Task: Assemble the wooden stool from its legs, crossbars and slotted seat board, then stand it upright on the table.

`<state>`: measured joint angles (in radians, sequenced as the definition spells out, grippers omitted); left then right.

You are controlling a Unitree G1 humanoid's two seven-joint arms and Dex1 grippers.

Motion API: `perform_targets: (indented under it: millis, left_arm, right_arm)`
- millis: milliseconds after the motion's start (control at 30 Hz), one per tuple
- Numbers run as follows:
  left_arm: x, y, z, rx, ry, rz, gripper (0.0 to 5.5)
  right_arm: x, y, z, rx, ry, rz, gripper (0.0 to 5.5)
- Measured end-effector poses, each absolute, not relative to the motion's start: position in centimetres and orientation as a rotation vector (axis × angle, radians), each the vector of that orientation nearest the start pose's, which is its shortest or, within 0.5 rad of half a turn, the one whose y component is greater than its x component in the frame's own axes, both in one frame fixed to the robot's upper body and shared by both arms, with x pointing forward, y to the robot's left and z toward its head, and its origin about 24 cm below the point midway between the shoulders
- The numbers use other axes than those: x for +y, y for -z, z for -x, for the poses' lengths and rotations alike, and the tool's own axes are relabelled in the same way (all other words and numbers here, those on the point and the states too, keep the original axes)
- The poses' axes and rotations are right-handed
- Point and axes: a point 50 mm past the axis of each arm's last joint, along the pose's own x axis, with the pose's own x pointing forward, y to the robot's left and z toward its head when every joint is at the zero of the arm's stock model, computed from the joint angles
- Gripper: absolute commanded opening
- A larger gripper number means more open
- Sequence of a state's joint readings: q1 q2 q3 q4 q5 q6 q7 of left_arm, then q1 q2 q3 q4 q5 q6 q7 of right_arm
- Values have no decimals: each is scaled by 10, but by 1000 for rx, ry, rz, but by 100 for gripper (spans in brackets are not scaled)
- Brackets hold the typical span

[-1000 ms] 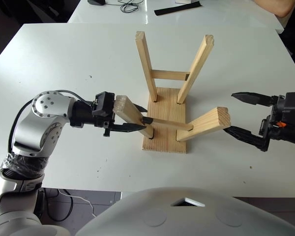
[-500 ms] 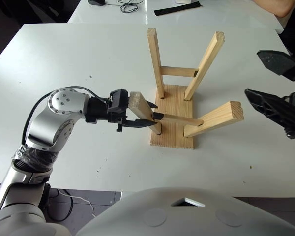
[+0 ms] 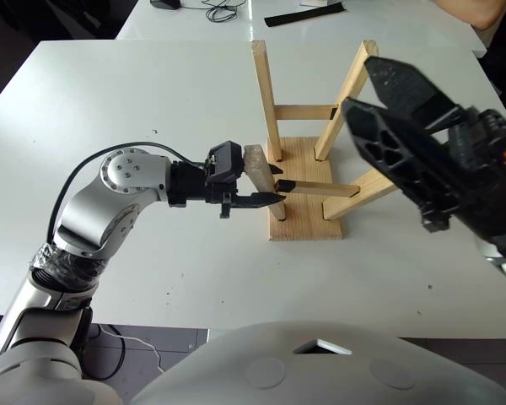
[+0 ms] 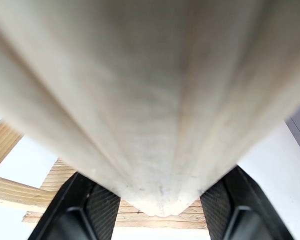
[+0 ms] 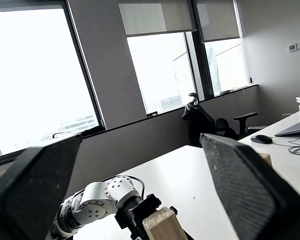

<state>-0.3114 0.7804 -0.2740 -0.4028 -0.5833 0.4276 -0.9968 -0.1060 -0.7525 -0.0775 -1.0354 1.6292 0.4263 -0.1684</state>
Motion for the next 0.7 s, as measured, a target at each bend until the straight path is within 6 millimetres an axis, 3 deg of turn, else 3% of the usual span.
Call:
perform_targets:
  millis: [300,500,700]
  left_arm:
    - [132,-149,-236,147,1451,-313,206]
    - [132,-148,-236,151,1447,-312,206]
    - [132,-148,-237,155,1446,-312,206]
  right_arm:
    - [-91,-190,-154,-44,-745,-464,319]
    - [-91,-177,-152,-52,-669,-406,223]
    - [-95,-169,-163,-102,-566,-315,124]
